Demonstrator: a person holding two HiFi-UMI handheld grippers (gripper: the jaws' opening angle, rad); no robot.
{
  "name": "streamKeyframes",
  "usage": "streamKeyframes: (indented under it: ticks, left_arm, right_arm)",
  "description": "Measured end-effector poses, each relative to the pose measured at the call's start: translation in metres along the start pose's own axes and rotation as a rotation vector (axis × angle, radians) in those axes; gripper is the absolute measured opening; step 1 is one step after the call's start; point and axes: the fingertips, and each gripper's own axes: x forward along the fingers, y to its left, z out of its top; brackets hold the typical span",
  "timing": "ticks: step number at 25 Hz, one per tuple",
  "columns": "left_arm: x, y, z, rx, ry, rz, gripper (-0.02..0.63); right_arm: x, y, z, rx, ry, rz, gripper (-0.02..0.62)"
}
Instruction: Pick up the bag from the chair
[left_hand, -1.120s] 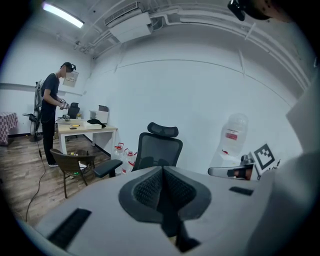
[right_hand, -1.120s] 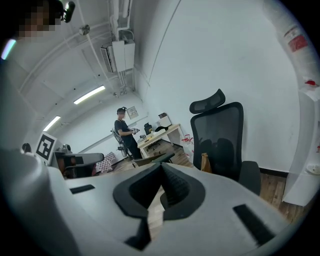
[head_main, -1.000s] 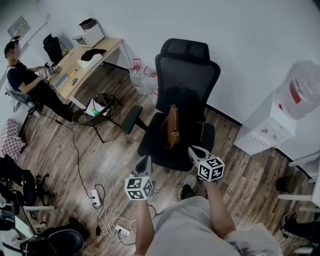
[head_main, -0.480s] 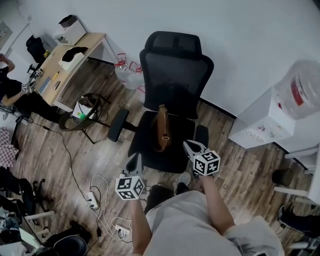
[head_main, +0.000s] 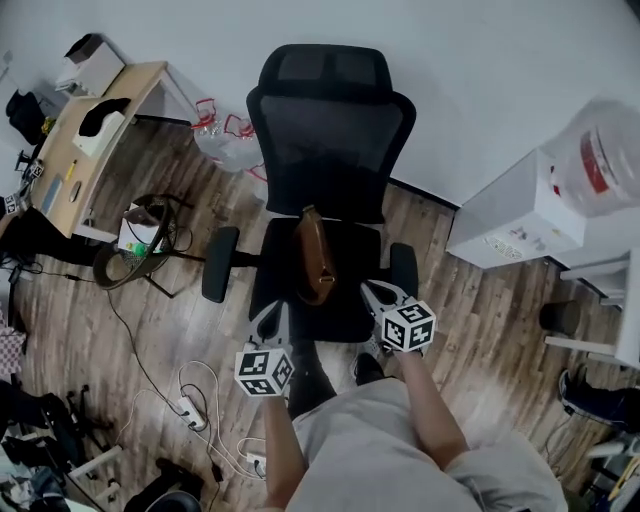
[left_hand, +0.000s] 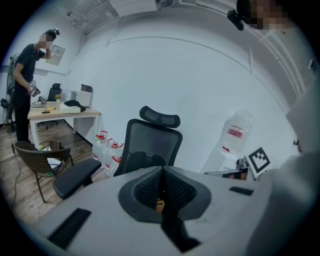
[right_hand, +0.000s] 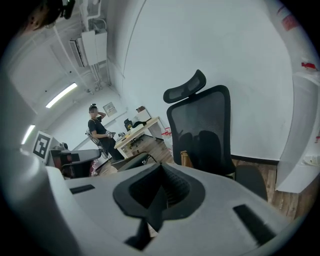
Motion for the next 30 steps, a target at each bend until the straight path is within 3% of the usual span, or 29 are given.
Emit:
streamKeyframes:
  ticks: [4,12,17,23,30]
  left_arm:
    - [0.032,0.029,0.012,0.063,0.064,-0.083,0.006]
    - [0.08,0.087,0.026,0.036,0.132,-0.226,0.006]
    - [0.098,0.103,0.028,0.064,0.178,-0.308,0.006]
    - [0.123,0.116,0.024,0.091,0.235,-0.372,0.006]
    - [0.139,0.129,0.019,0.111,0.278,-0.421,0.006]
  right_arm:
    - [0.034,-0.013,0.005,0.018,0.01,-0.11,0.006]
    - [0.107,-0.033,0.002,0.065,0.059,-0.288,0.008]
    - [0.164,-0.041,-0.005,0.083,0.103,-0.313,0.008]
    - [0.223,-0.061,-0.038,0.109,0.262,-0.286,0.048]
    - [0.255,-0.089,-0.079,0.131,0.406,-0.322,0.075]
